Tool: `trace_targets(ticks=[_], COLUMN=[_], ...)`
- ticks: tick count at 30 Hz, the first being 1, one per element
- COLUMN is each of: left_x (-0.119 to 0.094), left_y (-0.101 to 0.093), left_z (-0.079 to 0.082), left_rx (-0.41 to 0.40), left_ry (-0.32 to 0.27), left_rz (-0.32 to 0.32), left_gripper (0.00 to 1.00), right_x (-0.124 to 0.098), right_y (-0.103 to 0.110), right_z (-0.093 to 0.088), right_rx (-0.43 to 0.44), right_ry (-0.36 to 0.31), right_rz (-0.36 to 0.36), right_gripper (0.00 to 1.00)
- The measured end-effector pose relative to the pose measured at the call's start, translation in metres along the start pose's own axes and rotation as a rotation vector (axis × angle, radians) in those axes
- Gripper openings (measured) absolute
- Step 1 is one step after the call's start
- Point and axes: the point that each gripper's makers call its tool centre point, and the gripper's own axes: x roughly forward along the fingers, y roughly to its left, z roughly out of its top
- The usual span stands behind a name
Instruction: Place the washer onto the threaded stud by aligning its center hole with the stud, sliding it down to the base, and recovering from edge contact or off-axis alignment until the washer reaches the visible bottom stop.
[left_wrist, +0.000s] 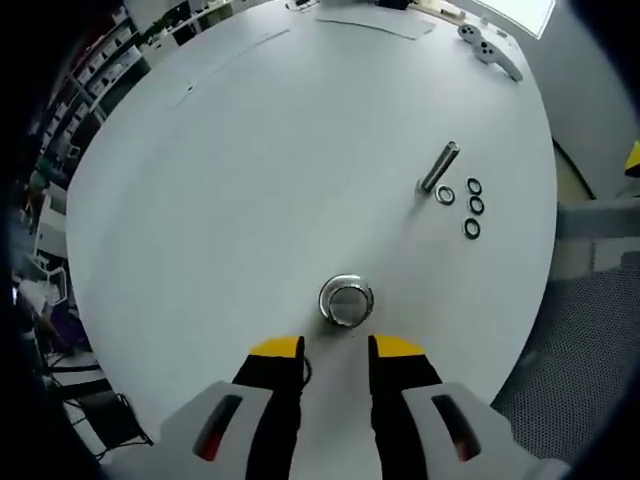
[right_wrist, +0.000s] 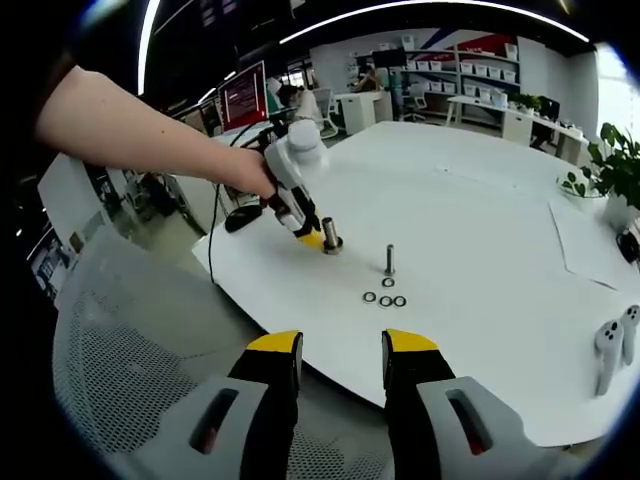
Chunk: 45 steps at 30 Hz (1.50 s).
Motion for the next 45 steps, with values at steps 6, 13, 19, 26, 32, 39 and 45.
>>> trace_targets(ticks=[6,13,19,26,32,39,45], left_x=[-0.002,0.002,0.002,0.005,0.012,0.013,0.015], left_y=[0.002,0.002,0.011,0.017,0.021,0.029,0.033], left_z=[-0.015,-0.027,-0.029,-0.034,-0.037,-0.032,-0.026], left_rx=[-0.029,-0.082,-0.112,-0.136,-0.146,-0.162,-0.181], left_ry=[0.016,0.022,0.017,0.026,0.038,0.019,0.004], left_rz=[0.006,0.001,0.016,0.026,0.027,0.032,0.021], left_gripper=[0.26,0.28,0.28,0.29,0.30,0.30,0.29], right_x=[0.000,-0.001,-0.001,0.000,0.000,0.000,0.000], right_y=[0.001,0.000,0.000,-0.001,-0.001,-0.002,-0.003], right_z=[0.000,0.000,0.000,-0.001,-0.002,-0.003,-0.004], right_rx=[0.000,-0.001,-0.004,-0.006,-0.007,-0.011,-0.010], right_ry=[-0.002,-0.004,-0.001,0.005,0.009,0.018,0.023], right_rz=[0.003,0.000,-0.004,-0.008,-0.011,-0.015,-0.016], right_gripper=[0.34,0.34,0.34,0.34,0.34,0.34,0.34])
